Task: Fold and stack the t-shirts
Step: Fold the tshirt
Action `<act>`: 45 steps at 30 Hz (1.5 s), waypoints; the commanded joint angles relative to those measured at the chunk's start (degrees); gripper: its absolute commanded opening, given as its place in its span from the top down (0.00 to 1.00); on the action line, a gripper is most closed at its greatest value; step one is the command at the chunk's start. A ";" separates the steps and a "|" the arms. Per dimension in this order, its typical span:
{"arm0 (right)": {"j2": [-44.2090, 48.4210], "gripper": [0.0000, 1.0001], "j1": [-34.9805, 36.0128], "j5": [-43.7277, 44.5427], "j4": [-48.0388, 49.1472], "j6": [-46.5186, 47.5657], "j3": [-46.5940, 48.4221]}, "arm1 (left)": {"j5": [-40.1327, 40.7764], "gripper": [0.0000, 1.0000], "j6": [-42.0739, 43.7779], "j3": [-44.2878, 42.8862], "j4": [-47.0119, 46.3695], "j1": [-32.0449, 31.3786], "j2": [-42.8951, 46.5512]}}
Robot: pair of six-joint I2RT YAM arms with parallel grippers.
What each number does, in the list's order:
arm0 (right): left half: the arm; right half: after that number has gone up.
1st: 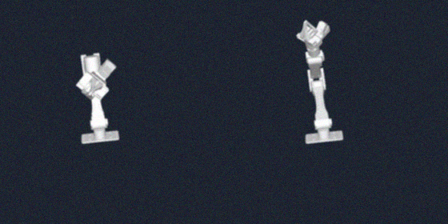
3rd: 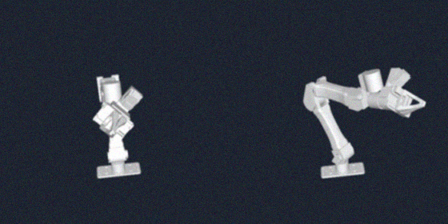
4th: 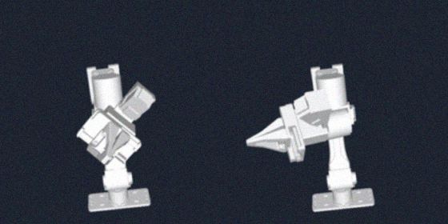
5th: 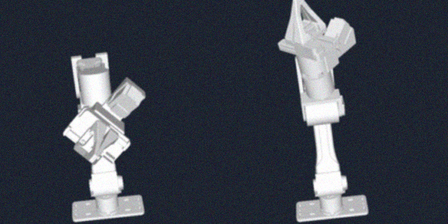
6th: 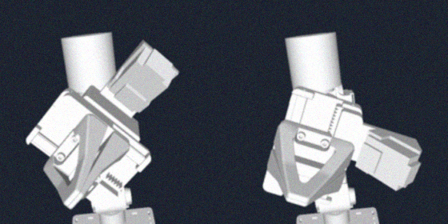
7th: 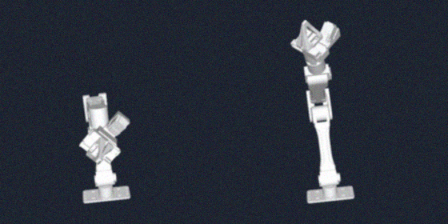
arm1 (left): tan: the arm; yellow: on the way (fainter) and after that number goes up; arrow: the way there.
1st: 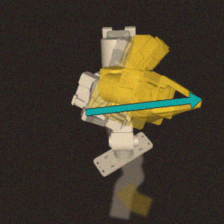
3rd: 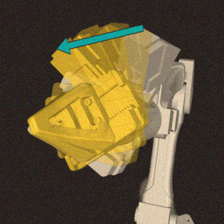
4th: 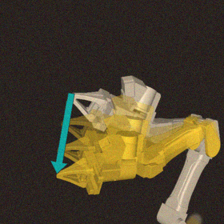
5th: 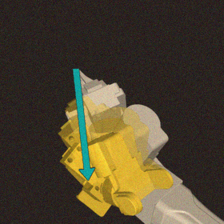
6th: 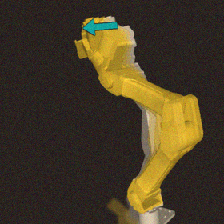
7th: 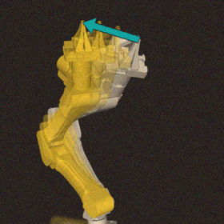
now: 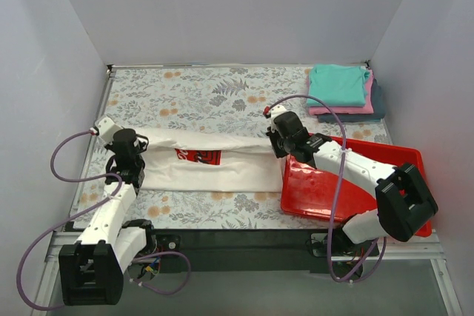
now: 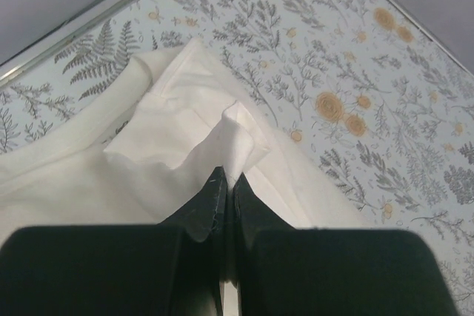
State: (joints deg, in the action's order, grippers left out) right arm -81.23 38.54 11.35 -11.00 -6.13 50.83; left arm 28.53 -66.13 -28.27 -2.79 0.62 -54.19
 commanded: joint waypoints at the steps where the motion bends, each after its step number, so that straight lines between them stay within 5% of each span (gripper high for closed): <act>1: 1.87 0.99 1.00 3.85 -2.44 -1.16 -1.43 | 1.88 1.00 -4.00 2.51 4.45 0.17 3.56; 4: 2.13 0.99 1.97 5.43 -4.19 -1.51 -1.87 | 2.75 0.98 -6.80 4.98 6.82 0.17 6.81; 6: 3.09 0.99 2.32 7.00 -5.69 -2.13 -2.22 | 3.54 0.83 -8.13 6.03 9.10 0.17 10.76; 10: 6.17 0.62 4.16 9.38 -7.27 -3.27 -3.10 | 5.91 0.42 -10.16 8.14 10.78 0.17 20.59; 13: 9.59 0.52 4.61 9.91 -7.63 -3.45 -3.02 | 6.62 0.30 -10.16 8.41 10.70 0.17 24.73; 20: 10.14 0.47 4.70 5.53 -0.18 0.23 -0.82 | 2.58 0.28 -8.58 5.26 5.34 0.17 12.47; 33: -11.91 0.47 4.61 -3.18 7.14 4.46 9.64 | -10.16 0.24 -8.40 -0.46 -4.15 0.87 -16.10; 45: -22.65 0.48 1.62 -7.04 8.72 3.32 12.98 | -17.72 0.24 -5.68 -19.79 -3.28 1.66 -43.79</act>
State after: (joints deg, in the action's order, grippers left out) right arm -102.72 41.43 6.24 -4.95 -2.66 61.06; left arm 14.41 -72.93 -44.01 -6.74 1.87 -94.70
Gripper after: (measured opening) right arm 0.521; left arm 0.759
